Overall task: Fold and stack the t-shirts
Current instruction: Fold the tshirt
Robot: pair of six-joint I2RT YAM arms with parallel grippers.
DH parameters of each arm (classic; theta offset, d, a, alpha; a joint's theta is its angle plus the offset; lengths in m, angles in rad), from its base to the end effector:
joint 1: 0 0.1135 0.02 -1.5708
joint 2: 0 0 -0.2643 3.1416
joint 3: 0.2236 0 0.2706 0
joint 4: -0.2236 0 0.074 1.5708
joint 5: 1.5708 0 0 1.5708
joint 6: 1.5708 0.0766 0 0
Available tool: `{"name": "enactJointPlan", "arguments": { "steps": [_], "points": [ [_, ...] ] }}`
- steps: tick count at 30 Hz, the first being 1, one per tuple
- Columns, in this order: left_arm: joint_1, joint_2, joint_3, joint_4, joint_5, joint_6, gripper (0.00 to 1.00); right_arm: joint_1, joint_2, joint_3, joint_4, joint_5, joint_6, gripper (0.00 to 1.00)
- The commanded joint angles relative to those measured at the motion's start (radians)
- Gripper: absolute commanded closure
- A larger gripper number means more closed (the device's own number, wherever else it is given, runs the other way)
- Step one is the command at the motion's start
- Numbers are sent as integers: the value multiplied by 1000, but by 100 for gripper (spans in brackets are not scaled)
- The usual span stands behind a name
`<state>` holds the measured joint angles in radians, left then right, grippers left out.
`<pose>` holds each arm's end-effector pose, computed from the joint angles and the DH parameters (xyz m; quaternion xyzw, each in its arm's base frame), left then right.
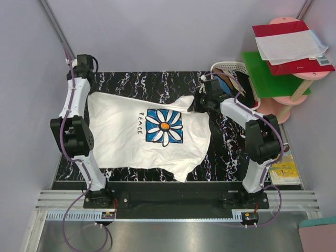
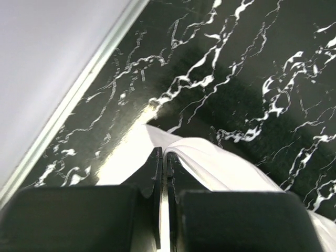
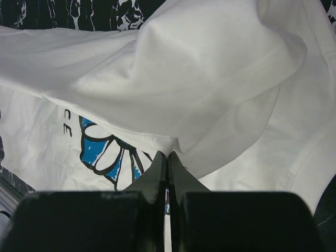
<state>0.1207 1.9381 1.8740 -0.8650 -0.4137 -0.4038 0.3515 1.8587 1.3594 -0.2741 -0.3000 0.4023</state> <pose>0.4612 0.0870 0.2877 -0.3033 0.8802 0.1494 0.3331 0.4248 0.1799 0.1904 -0.0348 0.9124 0.2693 0.3062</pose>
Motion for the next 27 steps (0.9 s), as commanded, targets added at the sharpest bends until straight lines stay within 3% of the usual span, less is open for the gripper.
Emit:
{"name": "enactJointPlan", "arguments": {
  "steps": [1, 12, 13, 14, 15, 16, 20, 25, 27],
  "points": [
    [11, -76, -68, 44, -132, 43, 100, -5, 0, -20, -34, -8, 55, 100],
    [-16, -22, -94, -78, -272, 34, 100, 9, 74, -66, -70, -209, 142, 100],
    [-15, -19, -104, -86, -273, 22, 89, 20, 60, -77, -70, -220, 150, 100],
    [-15, -18, -113, -92, -270, 16, 72, 29, 50, -98, -71, -223, 153, 100],
    [-16, -18, -131, -100, -263, 7, 46, 35, 42, -106, -71, -223, 153, 100],
    [-16, -18, -137, -111, -254, -12, 2, 59, 22, -124, -68, -225, 156, 100],
    [-16, -77, -134, -135, -231, -64, 1, 110, -30, -160, -70, -222, 164, 100],
    [-45, -182, -234, -63, -178, -81, 1, 152, -64, -198, -68, -211, 179, 100],
    [-56, -202, -251, -61, -180, -85, 1, 164, -58, -209, -70, -218, 173, 91]
  ]
}}
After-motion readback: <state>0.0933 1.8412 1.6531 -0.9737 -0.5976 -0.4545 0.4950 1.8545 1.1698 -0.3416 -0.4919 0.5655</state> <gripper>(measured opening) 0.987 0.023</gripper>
